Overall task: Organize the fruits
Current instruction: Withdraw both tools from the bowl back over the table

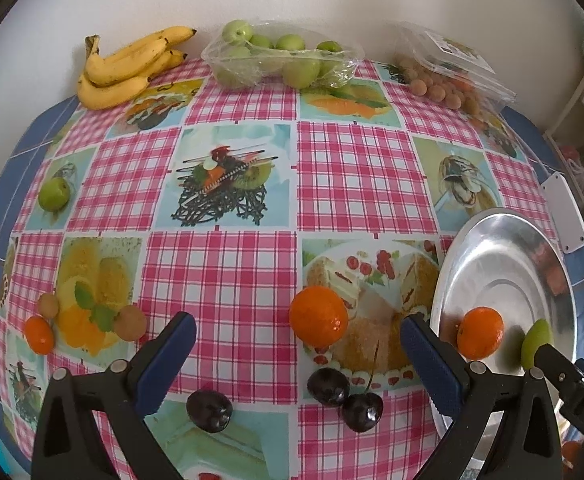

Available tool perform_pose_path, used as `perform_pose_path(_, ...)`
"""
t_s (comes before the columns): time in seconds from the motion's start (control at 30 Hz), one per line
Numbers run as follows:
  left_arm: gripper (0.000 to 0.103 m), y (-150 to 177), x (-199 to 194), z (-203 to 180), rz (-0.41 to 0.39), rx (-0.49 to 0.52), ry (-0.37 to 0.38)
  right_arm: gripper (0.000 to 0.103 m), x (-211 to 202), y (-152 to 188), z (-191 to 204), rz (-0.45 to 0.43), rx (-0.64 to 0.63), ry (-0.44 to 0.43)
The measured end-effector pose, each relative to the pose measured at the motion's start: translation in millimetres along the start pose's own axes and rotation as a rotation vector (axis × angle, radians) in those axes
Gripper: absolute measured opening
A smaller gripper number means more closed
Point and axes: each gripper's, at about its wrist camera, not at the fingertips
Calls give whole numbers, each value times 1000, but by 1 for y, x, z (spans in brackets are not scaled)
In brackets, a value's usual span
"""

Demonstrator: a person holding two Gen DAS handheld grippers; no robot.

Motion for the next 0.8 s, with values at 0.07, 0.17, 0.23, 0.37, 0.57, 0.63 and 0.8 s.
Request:
perform_pose_path(0.07,103,2,-2,6,0,-11,7,103,-2,0,0,0,16,-9)
perform_pose_path(0.17,103,4,-6,15,-6,-33,8,103,-7,2,1,16,28,-31)
perform_pose_path(0.23,103,6,-10,24,-15,-47,7,103,-10,4,4,12,22,-31)
perform_pose_path(0.37,103,10,-19,42,-35,-64,-18,103,-16,7,14,2,0,-40)
perform_pose_path(0.57,103,17,-28,70,-46,-91,-20,103,-21,15,32,-6,-43,-27)
perform_pose_path(0.63,103,21,-28,78,-39,-108,-2,103,-21,17,38,-4,-53,-28)
perform_pose_path(0.8,103,28,-31,93,-35,-142,-1,103,-22,24,58,-6,-83,-27)
Point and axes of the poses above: each gripper's, at about its wrist camera, not at the fingertips, and x roughly the way its jaws point, z to its left, y to its underside, and after that the axes turned 9 degrees about x, right-handed
